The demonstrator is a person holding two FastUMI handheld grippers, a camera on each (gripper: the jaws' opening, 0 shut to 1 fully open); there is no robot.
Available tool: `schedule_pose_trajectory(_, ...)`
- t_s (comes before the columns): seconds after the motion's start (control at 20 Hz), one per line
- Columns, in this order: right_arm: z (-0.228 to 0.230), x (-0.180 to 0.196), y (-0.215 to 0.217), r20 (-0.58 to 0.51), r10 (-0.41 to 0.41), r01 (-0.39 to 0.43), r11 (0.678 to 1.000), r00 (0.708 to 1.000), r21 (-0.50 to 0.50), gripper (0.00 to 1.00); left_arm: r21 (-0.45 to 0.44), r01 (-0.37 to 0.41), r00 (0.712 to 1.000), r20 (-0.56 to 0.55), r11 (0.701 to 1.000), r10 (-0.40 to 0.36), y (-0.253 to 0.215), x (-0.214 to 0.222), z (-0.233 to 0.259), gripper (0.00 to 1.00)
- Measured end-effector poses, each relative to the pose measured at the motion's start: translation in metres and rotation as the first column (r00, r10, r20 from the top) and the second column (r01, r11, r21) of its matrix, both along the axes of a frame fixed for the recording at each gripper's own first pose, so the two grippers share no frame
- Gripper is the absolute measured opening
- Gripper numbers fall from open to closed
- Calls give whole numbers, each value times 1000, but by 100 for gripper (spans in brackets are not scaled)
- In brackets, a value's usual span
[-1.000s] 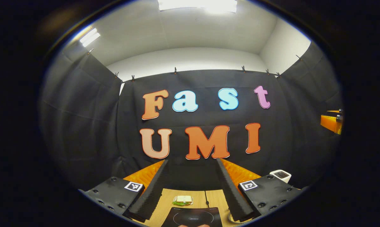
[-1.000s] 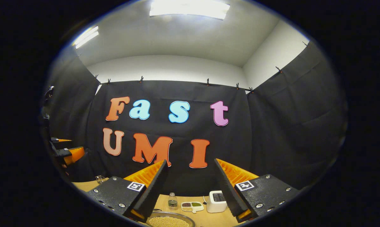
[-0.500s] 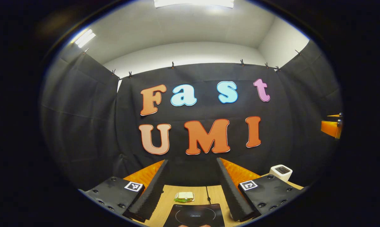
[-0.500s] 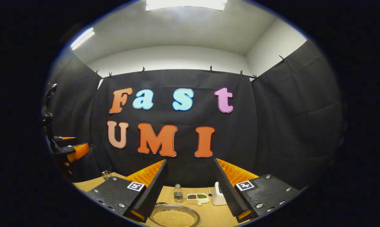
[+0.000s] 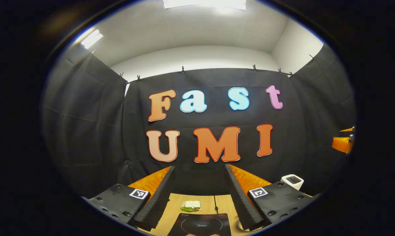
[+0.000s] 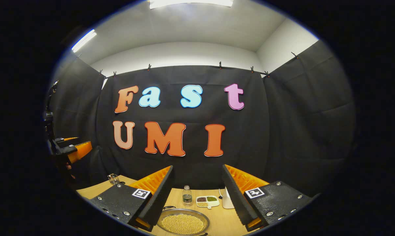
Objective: First push the handle of the pot to place it horizontally, then grasp the pot with both hands and set it on the induction cooktop.
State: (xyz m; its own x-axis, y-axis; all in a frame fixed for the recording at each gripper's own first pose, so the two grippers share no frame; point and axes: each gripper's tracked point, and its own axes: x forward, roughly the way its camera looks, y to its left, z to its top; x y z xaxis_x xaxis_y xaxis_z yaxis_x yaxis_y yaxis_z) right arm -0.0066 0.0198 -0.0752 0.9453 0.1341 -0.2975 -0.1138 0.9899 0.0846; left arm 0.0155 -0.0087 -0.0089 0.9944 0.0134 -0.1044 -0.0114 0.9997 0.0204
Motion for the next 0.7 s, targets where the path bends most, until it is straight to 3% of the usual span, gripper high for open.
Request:
schedule_pose_trajectory(0.1, -3, -3, 1, -1, 10, -10, 1000, 1000, 4, 90, -5, 7, 1000, -9, 1000, -7, -2, -2, -4, 95)
schedule_pose_trajectory(0.3, -7, -4, -3, -8, 7, -7, 1000, 1000, -5, 90, -28, 0, 1000, -10, 1000, 0, -2, -2, -4, 99)
schedule_pose_trajectory(0.5, -8, -7, -7, -3, 5, -5, 1000, 1000, 4, 90, -44, 16, 1000, -19, 999, -17, -10, -4, -7, 93)
schedule_pose_trajectory(0.7, -31, -20, -6, -22, 20, -20, 1000, 1000, -11, 90, -60, 13, 1000, -5, 998, -13, -10, -5, -11, 99)
